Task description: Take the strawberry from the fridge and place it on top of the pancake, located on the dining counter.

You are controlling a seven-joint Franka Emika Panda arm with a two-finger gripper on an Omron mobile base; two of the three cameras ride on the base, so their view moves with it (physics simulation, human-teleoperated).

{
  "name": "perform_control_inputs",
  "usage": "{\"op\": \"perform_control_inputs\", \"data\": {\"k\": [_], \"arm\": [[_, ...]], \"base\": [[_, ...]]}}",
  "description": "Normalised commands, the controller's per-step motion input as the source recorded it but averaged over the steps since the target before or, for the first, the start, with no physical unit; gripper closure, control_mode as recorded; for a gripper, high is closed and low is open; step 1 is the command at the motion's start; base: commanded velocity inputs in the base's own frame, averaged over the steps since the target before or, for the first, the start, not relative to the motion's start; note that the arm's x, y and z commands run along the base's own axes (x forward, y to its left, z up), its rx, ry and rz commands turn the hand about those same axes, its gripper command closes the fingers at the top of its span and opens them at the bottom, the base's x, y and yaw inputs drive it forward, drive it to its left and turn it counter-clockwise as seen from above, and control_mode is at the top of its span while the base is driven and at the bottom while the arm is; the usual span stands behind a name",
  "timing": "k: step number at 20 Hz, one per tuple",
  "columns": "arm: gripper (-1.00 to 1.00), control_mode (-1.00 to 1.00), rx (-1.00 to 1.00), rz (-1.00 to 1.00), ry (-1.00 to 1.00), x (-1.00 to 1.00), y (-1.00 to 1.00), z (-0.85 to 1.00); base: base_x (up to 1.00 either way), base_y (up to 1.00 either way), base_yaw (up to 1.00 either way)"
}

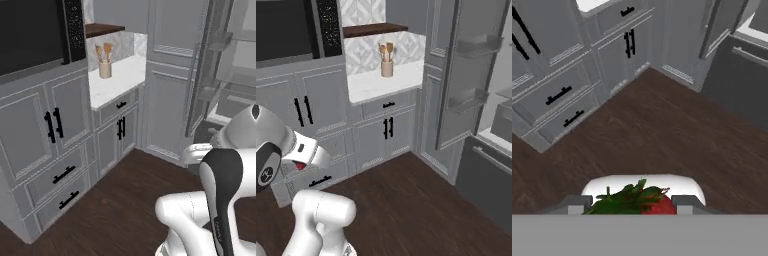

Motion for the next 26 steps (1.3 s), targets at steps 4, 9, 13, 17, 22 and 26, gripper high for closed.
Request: {"op": "perform_control_inputs", "data": {"k": [4,9,13,17,22,26], "arm": [[1.00,1.00,0.00,0.00,0.00,0.00,0.00,0.00],[1.00,1.00,0.00,0.00,0.00,0.00,0.00,0.00],[1.00,1.00,0.00,0.00,0.00,0.00,0.00,0.00],[1.00,1.00,0.00,0.00,0.00,0.00,0.00,0.00],[1.00,1.00,0.00,0.00,0.00,0.00,0.00,0.00],[1.00,1.00,0.00,0.00,0.00,0.00,0.00,0.00]], "base": [[-0.98,0.00,0.77],[-0.90,0.42,0.71],[-0.57,0.85,0.71],[-0.27,1.00,0.65],[0.16,1.00,0.29],[0.93,0.65,0.00]]}}
